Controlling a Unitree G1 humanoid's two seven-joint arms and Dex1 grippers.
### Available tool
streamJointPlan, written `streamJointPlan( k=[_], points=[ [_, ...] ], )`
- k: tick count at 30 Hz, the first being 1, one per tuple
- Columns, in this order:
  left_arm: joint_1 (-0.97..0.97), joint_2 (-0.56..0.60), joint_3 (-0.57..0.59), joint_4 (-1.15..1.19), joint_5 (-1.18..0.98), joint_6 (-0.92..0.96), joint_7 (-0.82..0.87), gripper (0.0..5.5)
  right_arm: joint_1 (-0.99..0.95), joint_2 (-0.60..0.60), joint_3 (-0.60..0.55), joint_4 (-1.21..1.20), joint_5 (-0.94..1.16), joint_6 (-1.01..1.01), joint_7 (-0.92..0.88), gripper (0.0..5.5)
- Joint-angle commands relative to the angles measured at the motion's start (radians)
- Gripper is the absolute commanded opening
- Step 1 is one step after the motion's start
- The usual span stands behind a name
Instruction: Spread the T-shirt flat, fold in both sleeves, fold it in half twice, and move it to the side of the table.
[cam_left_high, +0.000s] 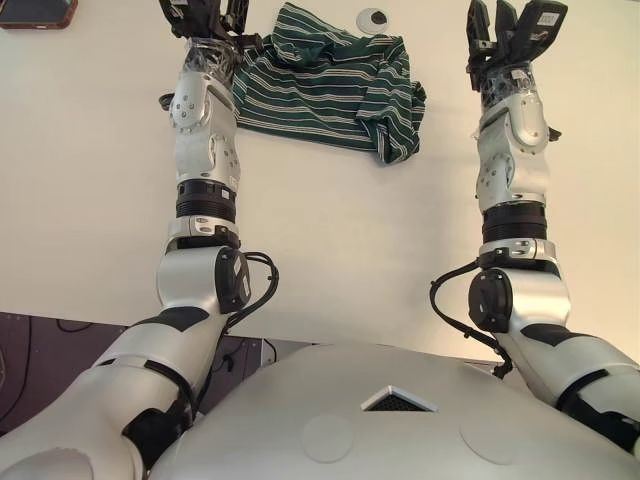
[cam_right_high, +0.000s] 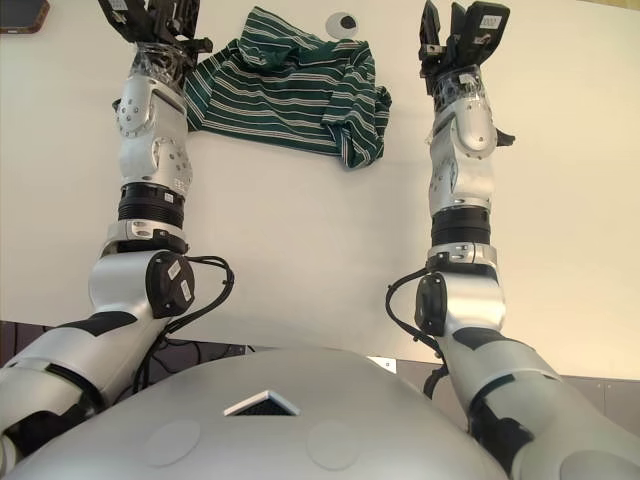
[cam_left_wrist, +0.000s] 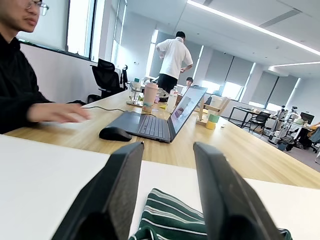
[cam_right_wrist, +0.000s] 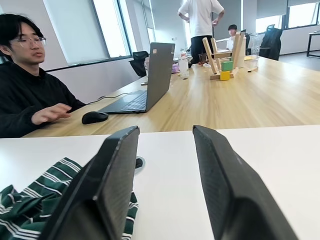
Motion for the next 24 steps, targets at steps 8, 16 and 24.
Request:
streamJointPlan(
  k=[8,16,24],
  points=[
    [0.009,0.032,-0.048,0.021,0.143,-0.101,0.124,2.68,0.032,0.009,0.031,-0.041,-0.022,0.018,-0.009,2.53],
    [0.001,0.036,-0.056,0.041,0.166,-0.136,0.157,2.68,0.028,0.003,0.036,-0.041,-0.027,0.016,-0.015,2.53],
    [-0.005,0.038,-0.056,0.054,0.17,-0.143,0.161,2.68,0.025,0.002,0.037,-0.038,-0.031,0.017,-0.015,2.53]
  ],
)
